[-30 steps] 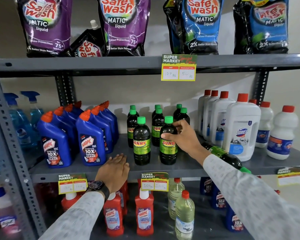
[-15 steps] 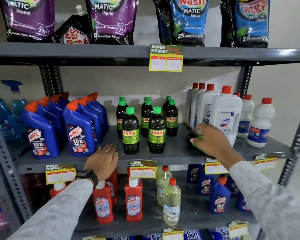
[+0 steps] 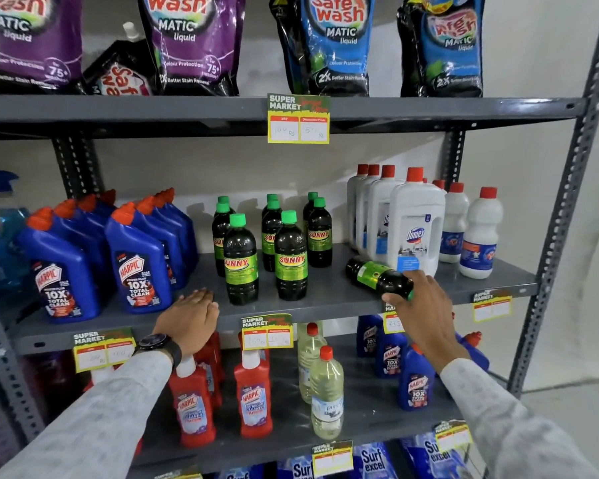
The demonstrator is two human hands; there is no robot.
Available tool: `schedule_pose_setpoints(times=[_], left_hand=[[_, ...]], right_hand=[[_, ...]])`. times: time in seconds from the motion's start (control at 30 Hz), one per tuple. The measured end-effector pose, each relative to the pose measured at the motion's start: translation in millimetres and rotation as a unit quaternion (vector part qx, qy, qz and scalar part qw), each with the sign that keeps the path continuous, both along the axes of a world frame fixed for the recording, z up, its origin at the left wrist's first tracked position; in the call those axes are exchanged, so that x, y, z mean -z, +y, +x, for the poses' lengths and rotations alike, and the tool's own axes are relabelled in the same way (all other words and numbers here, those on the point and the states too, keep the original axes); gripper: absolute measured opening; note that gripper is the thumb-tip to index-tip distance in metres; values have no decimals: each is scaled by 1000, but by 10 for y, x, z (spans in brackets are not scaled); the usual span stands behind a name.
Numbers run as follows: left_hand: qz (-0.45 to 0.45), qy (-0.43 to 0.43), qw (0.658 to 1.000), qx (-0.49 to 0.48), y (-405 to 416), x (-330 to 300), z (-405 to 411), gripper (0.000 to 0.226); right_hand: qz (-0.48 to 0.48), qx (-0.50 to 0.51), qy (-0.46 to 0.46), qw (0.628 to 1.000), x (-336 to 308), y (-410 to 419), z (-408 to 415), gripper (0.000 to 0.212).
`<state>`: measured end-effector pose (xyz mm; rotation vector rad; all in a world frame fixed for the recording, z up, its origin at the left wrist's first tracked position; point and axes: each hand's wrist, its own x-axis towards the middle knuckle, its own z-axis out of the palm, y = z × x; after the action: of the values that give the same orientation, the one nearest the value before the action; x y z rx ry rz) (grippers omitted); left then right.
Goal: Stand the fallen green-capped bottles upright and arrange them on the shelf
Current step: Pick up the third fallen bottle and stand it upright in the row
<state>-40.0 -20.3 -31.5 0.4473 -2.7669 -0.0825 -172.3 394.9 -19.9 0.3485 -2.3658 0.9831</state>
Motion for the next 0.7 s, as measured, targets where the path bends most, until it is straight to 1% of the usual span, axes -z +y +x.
schedule_pose_setpoints(times=[0.1, 0.2, 0.33, 0.47, 0.53, 0.63, 0.7], left_hand=[[-1, -3, 1000, -11, -110, -2, 23, 59], [-9, -19, 1000, -14, -82, 87, 47, 59], [1, -24, 1000, -10, -33, 173, 69, 60], [2, -17, 1000, 1, 90, 238, 90, 59], [-4, -17, 1000, 2, 120, 260, 87, 59], [3, -11, 1000, -1, 120, 252, 84, 59], [3, -7, 1000, -2, 117, 246, 83, 59]], right_hand=[[-10, -13, 37, 999, -208, -142, -33, 49], [15, -17, 85, 996, -471, -160, -15, 42], [70, -59, 82, 992, -956, -285, -54, 39], [136, -87, 34, 986, -1385, -476, -153, 39], [174, -98, -16, 980, -1535, -611, -216, 42], [216, -121, -98, 964, -1638, -851, -317, 39], [246, -127, -127, 953, -1654, -986, -351, 41]])
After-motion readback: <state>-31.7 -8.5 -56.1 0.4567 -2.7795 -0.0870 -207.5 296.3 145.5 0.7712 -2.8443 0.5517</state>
